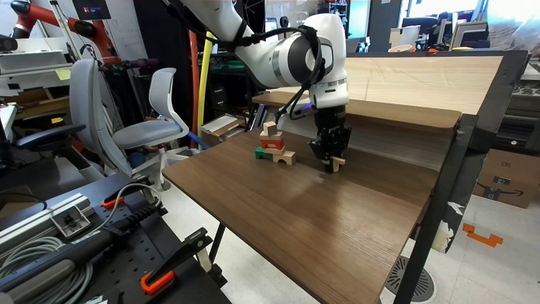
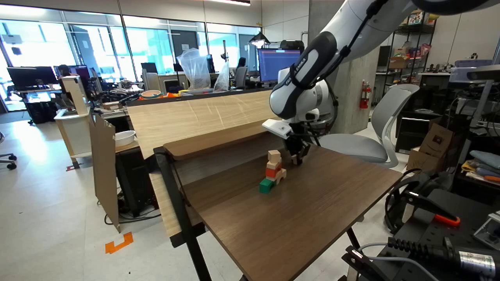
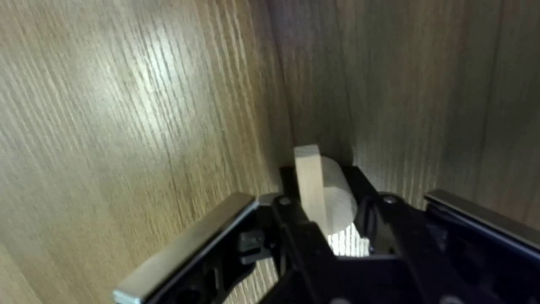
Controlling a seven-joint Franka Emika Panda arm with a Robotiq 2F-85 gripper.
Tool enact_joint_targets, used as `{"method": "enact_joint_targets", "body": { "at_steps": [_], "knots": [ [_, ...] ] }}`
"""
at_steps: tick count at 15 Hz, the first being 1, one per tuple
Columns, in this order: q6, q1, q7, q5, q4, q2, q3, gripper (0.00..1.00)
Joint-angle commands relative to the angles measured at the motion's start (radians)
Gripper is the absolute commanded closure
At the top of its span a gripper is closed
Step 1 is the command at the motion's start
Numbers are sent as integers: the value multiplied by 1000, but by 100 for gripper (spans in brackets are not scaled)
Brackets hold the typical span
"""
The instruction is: Place the last building block on top of the block tower
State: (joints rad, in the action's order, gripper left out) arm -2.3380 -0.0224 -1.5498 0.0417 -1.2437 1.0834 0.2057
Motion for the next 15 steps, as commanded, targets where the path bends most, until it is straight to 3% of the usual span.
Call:
{"method": "enact_joint_targets", "body": {
  "at_steps": [1,9,15],
  "knots": [
    [-20,-8,55,-18,-57,-62,-7,92],
    [-85,-35,235,-69,-259,-266,0,92],
    [-120,-52,372,-53,-458,-481,-46,92]
  ]
}}
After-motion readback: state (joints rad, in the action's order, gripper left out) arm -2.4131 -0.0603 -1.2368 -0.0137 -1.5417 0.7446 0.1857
